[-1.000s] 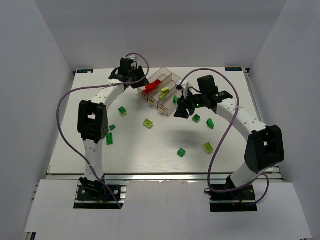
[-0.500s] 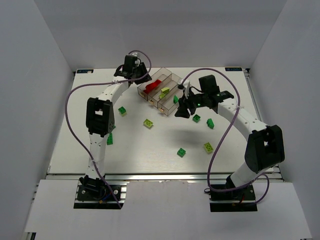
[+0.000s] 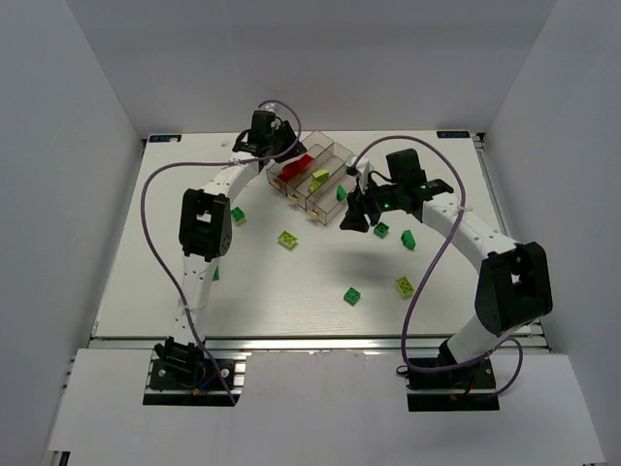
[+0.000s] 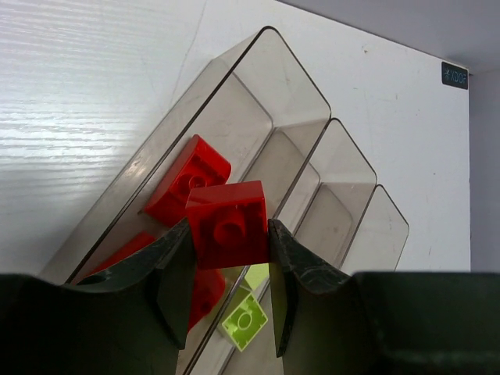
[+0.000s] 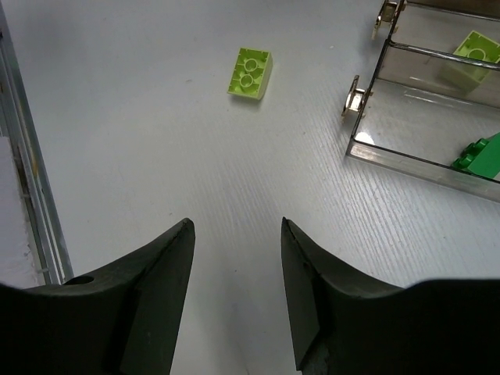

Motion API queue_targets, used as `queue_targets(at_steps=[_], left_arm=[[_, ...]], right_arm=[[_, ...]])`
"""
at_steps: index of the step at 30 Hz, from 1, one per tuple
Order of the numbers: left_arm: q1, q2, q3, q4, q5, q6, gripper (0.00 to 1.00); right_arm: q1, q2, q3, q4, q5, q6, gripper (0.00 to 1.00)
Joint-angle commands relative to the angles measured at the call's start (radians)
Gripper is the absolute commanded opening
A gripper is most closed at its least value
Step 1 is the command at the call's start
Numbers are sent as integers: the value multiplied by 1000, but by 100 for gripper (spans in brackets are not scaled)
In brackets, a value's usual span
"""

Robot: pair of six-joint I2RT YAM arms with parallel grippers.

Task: Sort the legos into containers by color

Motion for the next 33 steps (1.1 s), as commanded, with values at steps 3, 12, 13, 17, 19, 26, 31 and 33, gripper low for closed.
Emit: queue_targets(at_steps=[3, 12, 13, 17, 19, 26, 31, 33], left_arm=[[-16, 14, 80, 32, 19, -25, 45], [-20, 13, 75, 28, 1, -22, 63], [-22, 11, 80, 29, 1, -23, 64], [-20, 2, 104, 32, -2, -26, 64], [-20, -10, 116, 51, -2, -31, 61], [-8, -182, 97, 26, -58, 48, 22], [46, -571, -343, 81, -70, 118, 52], [75, -702, -591, 92, -116, 130, 71]], right_arm=[[-11, -28, -15, 32, -22, 18, 54], [-16, -25, -15, 43, -27, 24, 56], [-16, -25, -13, 43, -27, 24, 56], [-16, -25, -12, 38, -27, 23, 56], [-16, -27, -9, 35, -27, 18, 58], [-16, -21, 25, 21, 23, -21, 90], [-18, 4, 56, -14, 31, -51, 89], [-16, 16, 70, -46, 1, -89, 89]])
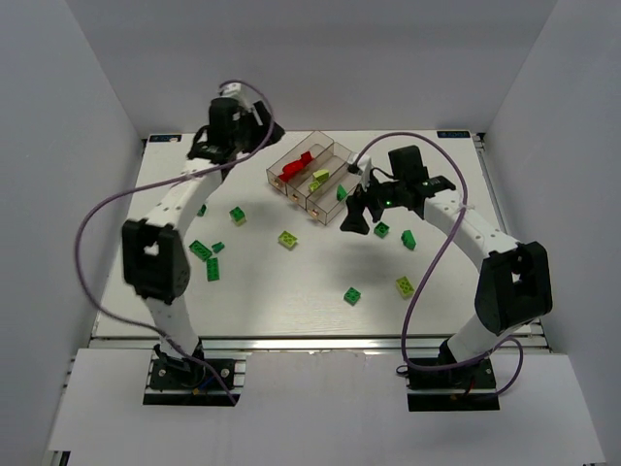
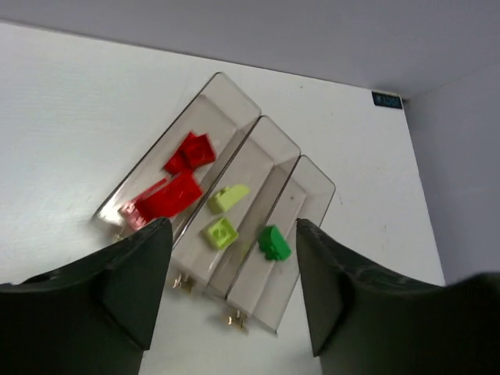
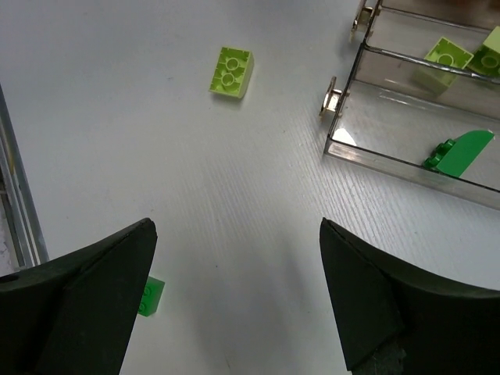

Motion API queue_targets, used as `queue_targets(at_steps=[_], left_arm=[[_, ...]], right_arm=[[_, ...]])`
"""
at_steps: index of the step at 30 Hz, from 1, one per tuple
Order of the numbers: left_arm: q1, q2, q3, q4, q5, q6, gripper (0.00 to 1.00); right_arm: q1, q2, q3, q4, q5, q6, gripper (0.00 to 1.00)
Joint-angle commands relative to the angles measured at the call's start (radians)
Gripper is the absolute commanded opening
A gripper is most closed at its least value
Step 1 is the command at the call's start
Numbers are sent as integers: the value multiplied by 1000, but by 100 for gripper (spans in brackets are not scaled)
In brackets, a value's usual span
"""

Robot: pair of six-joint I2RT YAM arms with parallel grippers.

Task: Sort the legos into containers by color

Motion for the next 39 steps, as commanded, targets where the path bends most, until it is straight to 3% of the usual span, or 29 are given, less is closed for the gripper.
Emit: queue_targets(at_steps=[1, 3, 8, 13, 20, 27, 34, 39], left_arm=[[55, -338, -291, 32, -79, 55, 76], [80, -445, -470, 15, -125, 75, 83], [106, -753, -728, -114, -191, 32, 83], [109, -1038, -931, -218, -288, -84, 81], [111, -1287, -883, -374, -366, -134, 81], [111, -1370, -821, -500, -411, -171, 81], [111, -1477, -852, -562, -432, -184, 81], [109, -1502, -861, -568, -458, -168, 81]], right_arm=[[-2, 22, 67, -58, -39, -65, 89], [17, 43, 97, -123, -53, -84, 89], [138, 100, 154, -119, 140, -52, 85], [238, 227, 350, -45, 217, 198, 80], [451, 486, 574, 113, 490, 333, 87], [477, 744, 855, 185, 568, 563, 88], [506, 894, 972, 308, 715, 580, 89], [526, 953, 1019, 320, 694, 585, 88]])
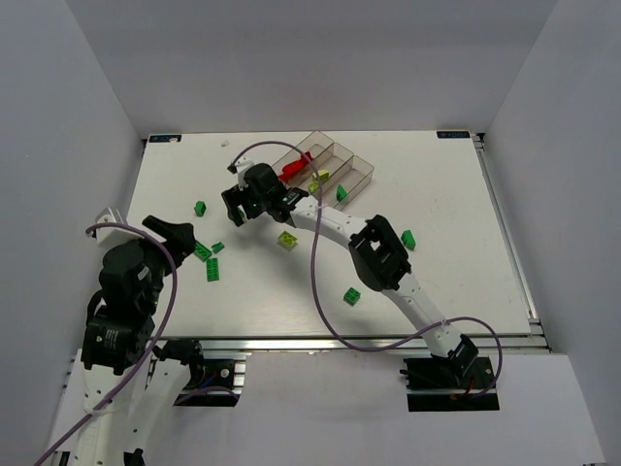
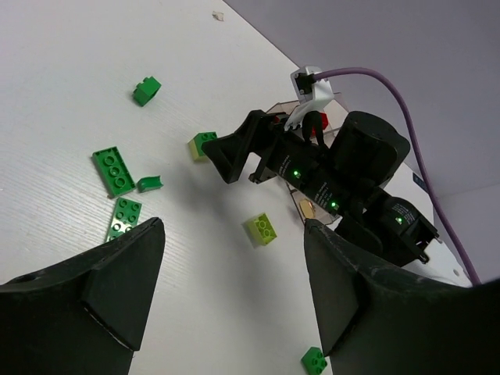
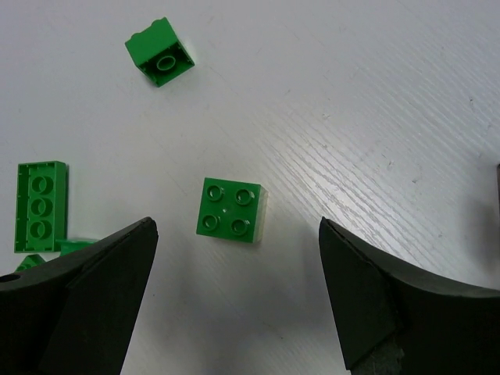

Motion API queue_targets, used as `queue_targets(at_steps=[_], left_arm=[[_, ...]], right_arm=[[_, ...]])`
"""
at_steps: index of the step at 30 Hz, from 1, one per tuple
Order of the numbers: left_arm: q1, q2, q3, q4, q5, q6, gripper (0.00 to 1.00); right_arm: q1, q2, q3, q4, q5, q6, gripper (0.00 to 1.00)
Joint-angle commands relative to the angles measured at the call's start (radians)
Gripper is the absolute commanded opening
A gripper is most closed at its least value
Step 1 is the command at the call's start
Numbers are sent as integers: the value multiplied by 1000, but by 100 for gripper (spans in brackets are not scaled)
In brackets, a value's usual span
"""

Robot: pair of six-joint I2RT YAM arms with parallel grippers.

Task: Sort the legos into containers by color

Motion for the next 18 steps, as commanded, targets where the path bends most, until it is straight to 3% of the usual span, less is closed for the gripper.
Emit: queue_targets(at_steps=[1, 10, 18], left_arm=[[-1, -7, -14, -26, -32, 15, 81], [-1, 2, -22, -3, -24, 17, 82], [1, -1, -23, -9, -36, 24, 82]], right_arm=[[24, 19, 55, 75, 29, 20, 88], [33, 60, 63, 98, 70, 13, 83], [33, 77, 60, 106, 102, -3, 68]])
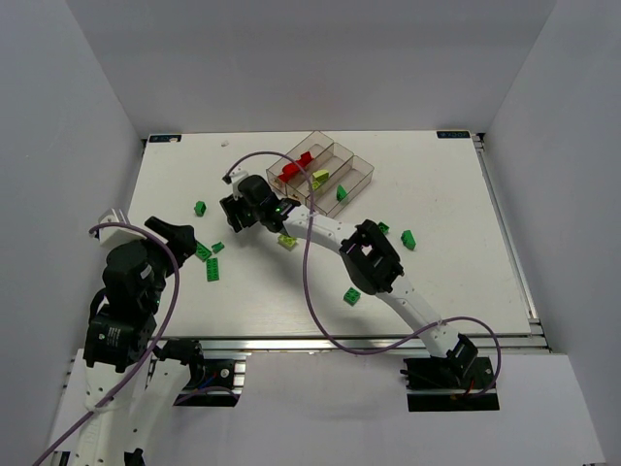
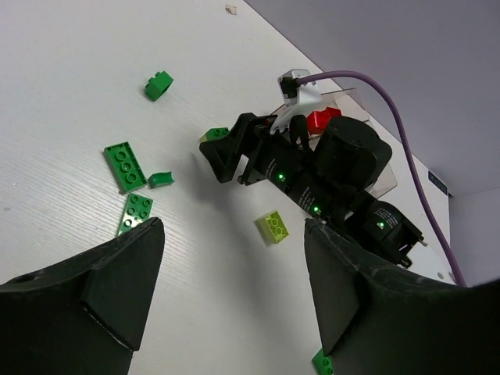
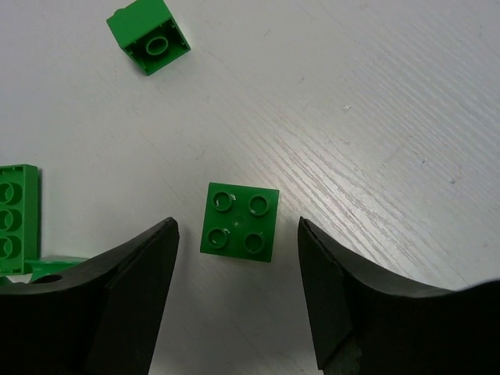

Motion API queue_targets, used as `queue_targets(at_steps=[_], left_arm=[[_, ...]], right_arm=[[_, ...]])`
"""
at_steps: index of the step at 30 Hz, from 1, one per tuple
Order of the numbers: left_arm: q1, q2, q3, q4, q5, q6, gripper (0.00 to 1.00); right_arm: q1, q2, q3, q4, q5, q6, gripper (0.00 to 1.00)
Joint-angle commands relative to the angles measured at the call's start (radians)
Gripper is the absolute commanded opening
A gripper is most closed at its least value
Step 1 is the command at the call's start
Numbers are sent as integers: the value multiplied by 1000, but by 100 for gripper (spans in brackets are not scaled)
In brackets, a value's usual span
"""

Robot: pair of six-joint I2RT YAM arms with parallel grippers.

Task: Sort the legos into containers by color

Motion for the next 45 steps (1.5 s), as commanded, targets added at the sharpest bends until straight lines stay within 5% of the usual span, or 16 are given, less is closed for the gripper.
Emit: queue_targets(at_steps=[1, 7, 19, 31, 41, 45], left_arm=[[1, 0, -3, 0, -20, 13, 82], [1, -3, -6, -6, -25, 13, 82], [-1, -14, -36, 23, 18, -20, 82], [-1, -19, -160, 303, 224, -114, 83], [-2, 199, -283, 779, 687, -94, 82], [-62, 315, -224, 851, 713, -28, 83]], right_arm=[[-2, 3, 39, 58, 27, -10, 67], [-2, -4, 37, 90, -25, -25, 54], [-19, -56, 21, 84, -164, -65, 7], [-192, -415, -173, -45, -728, -87, 0], [-385, -806, -653, 157, -922, 445, 0], [-439, -883, -788, 289, -970, 677, 0]])
